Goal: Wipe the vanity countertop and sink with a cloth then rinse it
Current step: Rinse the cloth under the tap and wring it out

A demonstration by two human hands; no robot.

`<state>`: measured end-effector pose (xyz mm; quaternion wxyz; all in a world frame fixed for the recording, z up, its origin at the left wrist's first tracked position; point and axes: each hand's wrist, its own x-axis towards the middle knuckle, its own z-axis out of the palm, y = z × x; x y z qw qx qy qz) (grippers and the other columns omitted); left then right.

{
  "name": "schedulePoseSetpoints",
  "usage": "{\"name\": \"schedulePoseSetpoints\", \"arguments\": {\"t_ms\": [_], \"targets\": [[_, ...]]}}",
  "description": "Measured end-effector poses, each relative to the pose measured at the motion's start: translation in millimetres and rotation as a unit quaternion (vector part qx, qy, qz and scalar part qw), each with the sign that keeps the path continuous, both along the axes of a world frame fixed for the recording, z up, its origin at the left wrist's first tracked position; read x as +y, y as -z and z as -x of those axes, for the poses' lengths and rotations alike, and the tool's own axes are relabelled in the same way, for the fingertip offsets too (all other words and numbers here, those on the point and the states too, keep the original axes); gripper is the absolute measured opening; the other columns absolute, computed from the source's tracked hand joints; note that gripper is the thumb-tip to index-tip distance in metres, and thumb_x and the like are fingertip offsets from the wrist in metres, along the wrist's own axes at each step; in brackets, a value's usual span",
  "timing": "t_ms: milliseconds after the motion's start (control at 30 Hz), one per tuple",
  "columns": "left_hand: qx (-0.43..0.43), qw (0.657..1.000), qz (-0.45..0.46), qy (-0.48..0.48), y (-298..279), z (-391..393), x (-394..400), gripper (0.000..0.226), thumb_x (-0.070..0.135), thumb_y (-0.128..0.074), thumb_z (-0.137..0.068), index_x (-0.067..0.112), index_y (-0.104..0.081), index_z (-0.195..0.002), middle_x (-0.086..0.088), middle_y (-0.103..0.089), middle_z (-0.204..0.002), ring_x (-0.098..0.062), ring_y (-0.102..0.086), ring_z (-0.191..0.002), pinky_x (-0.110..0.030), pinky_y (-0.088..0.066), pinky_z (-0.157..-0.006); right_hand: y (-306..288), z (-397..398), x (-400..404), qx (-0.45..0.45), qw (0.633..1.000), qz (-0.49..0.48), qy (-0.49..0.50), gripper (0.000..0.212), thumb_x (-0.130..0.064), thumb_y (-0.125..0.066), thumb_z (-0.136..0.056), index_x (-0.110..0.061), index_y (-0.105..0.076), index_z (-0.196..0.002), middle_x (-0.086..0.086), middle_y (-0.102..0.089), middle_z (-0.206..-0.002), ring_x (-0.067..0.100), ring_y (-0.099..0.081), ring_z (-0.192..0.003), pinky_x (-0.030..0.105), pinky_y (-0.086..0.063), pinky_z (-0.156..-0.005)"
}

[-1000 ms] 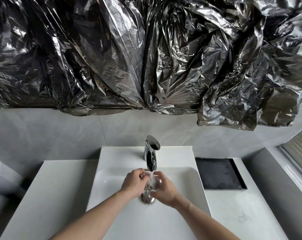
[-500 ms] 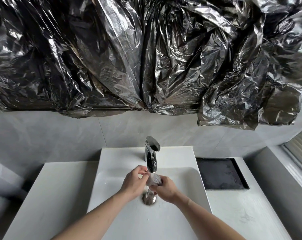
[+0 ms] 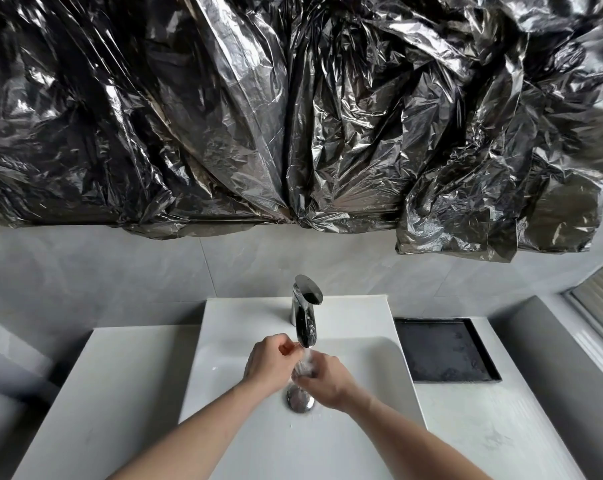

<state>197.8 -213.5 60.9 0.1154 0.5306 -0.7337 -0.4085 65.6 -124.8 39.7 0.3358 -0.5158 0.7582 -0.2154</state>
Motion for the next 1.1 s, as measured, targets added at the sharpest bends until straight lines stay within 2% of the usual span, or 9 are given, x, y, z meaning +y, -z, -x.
{"name": "schedulePoseSetpoints", "arguments": {"t_ms": [100, 200, 300, 400, 567, 700, 833, 967, 1100], "targets": [[0.003, 1.0, 0.004, -0.028, 6, -2, 0, 0.033, 0.052, -0.059, -0.09, 0.02, -0.061, -0.081, 0.007, -0.071, -0.081, -0.02, -0.066, -0.084, -0.033, -0.051, -0.076, -5, 0, -3, 0.003, 1.0, -0.003, 0.002, 0.019, -0.029, -0.06, -0.082, -0.026, -0.048, -0.067, -0.009, -0.052, -0.059, 0.017, -0.049, -0.068, 0.021, -0.037, -0.058], [0.024, 0.999, -0.007, -0.036, 10, -7, 2, 0.021, 0.041, -0.058, -0.095, 0.021, -0.061, -0.088, 0.008, -0.07, -0.089, -0.018, -0.064, -0.088, -0.037, -0.051, -0.085, -8, 0, -9, -0.023, 1.0, -0.01, 0.017, 0.018, -0.035, -0.058, -0.081, -0.03, -0.053, -0.064, -0.006, -0.051, -0.06, 0.016, -0.046, -0.066, 0.027, -0.042, -0.062], [0.018, 1.0, -0.005, -0.022, 10, -16, 1, 0.007, 0.03, -0.059, -0.095, 0.027, -0.065, -0.092, 0.013, -0.068, -0.091, -0.013, -0.064, -0.086, -0.033, -0.052, -0.085, -5, 1, -13, -0.025, 0.998, -0.034, 0.047, 0.031, -0.036, -0.066, -0.082, -0.022, -0.046, -0.062, -0.009, -0.05, -0.059, 0.011, -0.044, -0.058, 0.019, -0.035, -0.052], [0.022, 1.0, -0.021, 0.006, 10, -24, 0, 0.013, 0.026, -0.058, -0.094, 0.031, -0.07, -0.098, 0.015, -0.068, -0.093, -0.011, -0.066, -0.083, -0.028, -0.052, -0.081, 1, -3, -18, -0.014, 0.998, -0.036, 0.051, 0.041, -0.045, -0.067, -0.077, -0.018, -0.042, -0.058, -0.006, -0.047, -0.047, 0.012, -0.039, -0.05, 0.023, -0.033, -0.05], [0.043, 0.995, -0.047, 0.072, 9, -32, 0, 0.032, 0.015, -0.049, -0.099, 0.036, -0.07, -0.113, 0.014, -0.068, -0.105, -0.004, -0.061, -0.084, -0.013, -0.044, -0.065, -5, -9, -21, -0.015, 0.999, -0.014, 0.041, 0.034, -0.041, -0.066, -0.083, -0.013, -0.051, -0.07, -0.002, -0.045, -0.052, 0.011, -0.038, -0.056, 0.022, -0.036, -0.053], [0.033, 0.987, -0.088, 0.127, 9, -37, -1, 0.05, 0.006, -0.044, -0.093, 0.047, -0.066, -0.11, 0.014, -0.059, -0.114, -0.01, -0.062, -0.089, -0.017, -0.048, -0.073, -4, -5, -16, 0.004, 0.998, -0.052, 0.029, 0.04, -0.052, -0.054, -0.084, -0.014, -0.054, -0.069, 0.0, -0.053, -0.058, 0.015, -0.048, -0.06, 0.026, -0.04, -0.057], [0.041, 0.988, -0.091, 0.114, 14, -31, 2, 0.051, 0.006, -0.043, -0.089, 0.04, -0.066, -0.119, 0.012, -0.059, -0.116, -0.014, -0.061, -0.09, -0.019, -0.047, -0.071, 0, 6, -4, -0.122, 0.989, -0.053, 0.062, 0.015, -0.03, -0.06, -0.081, -0.025, -0.063, -0.067, -0.007, -0.059, -0.064, 0.011, -0.054, -0.059, 0.03, -0.047, -0.062], [0.056, 0.99, -0.09, 0.088, 14, -21, 9, 0.044, 0.003, -0.043, -0.09, 0.033, -0.065, -0.114, 0.009, -0.063, -0.113, -0.018, -0.064, -0.09, -0.015, -0.044, -0.063, -5, 11, 9, -0.16, 0.979, -0.073, 0.1, 0.014, -0.036, -0.066, -0.084, -0.023, -0.067, -0.08, -0.004, -0.066, -0.072, 0.014, -0.065, -0.055, 0.021, -0.039, -0.038], [0.057, 0.992, -0.085, 0.078, 9, -15, 13, 0.041, 0.003, -0.043, -0.091, 0.032, -0.065, -0.111, 0.009, -0.065, -0.112, -0.019, -0.067, -0.092, -0.011, -0.045, -0.066, -5, 10, 8, -0.186, 0.971, -0.092, 0.122, 0.019, -0.033, -0.072, -0.081, -0.017, -0.064, -0.087, 0.002, -0.065, -0.068, 0.017, -0.054, -0.047, 0.023, -0.034, -0.037]]}}
